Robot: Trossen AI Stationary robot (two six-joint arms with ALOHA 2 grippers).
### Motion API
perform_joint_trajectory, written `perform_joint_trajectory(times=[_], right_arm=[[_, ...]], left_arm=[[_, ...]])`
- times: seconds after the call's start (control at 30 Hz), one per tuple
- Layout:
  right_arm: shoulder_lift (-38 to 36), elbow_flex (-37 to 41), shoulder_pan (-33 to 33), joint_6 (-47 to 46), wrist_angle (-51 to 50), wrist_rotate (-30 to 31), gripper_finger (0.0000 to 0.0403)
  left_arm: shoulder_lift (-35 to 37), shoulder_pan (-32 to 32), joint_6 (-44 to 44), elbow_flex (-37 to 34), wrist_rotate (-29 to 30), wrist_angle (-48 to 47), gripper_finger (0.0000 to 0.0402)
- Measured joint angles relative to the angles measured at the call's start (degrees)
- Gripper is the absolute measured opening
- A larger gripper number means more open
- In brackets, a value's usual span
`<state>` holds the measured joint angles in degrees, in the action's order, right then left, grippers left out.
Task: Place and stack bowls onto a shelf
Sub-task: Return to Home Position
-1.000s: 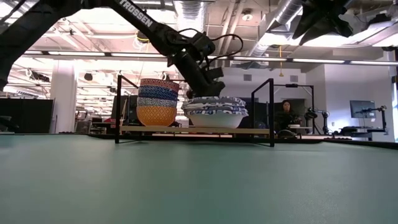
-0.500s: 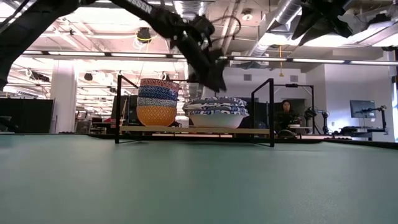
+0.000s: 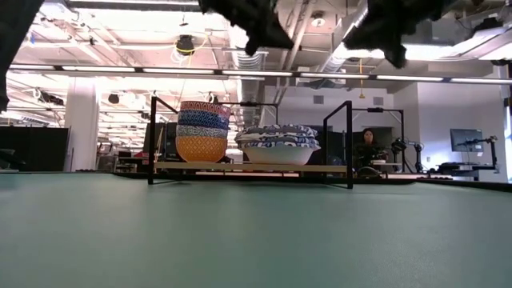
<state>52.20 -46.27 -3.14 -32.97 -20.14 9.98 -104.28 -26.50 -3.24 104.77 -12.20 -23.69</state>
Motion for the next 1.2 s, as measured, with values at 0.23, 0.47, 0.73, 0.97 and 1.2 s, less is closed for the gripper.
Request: perform_joint_trajectory(times=[0.23, 0.47, 0.73, 0.97, 1.2], right_arm=[[-4.88, 1.75, 3.68, 9.68, 9.92, -4.83, 0.0040], [-18.41, 1.77, 1.79, 12.39, 4.93, -4.88, 0.0017], [-30.34, 8.81, 1.90, 11.57, 3.10, 0.25, 0.0025], [-31.99, 12.37, 1.93, 9.11, -5.19, 1.84, 0.0026], [-32.07, 12.35, 2.00, 30.66, 1.96, -6.50, 0.0019]], left_arm=[[8.15, 1.08, -1.00, -0.09, -4.12, 2.49, 0.0004], [17.18, 0.68, 0.37, -12.45, -6.51, 13.44, 0.0001], [33.43, -0.14, 11.03, -43.41, -4.11, 40.25, 0.0000], [45.24, -0.26, -0.07, -52.35, 1.25, 32.17, 0.0000], [54.62, 2.57, 1.34, -66.30, 3.39, 40.24, 0.0000]])
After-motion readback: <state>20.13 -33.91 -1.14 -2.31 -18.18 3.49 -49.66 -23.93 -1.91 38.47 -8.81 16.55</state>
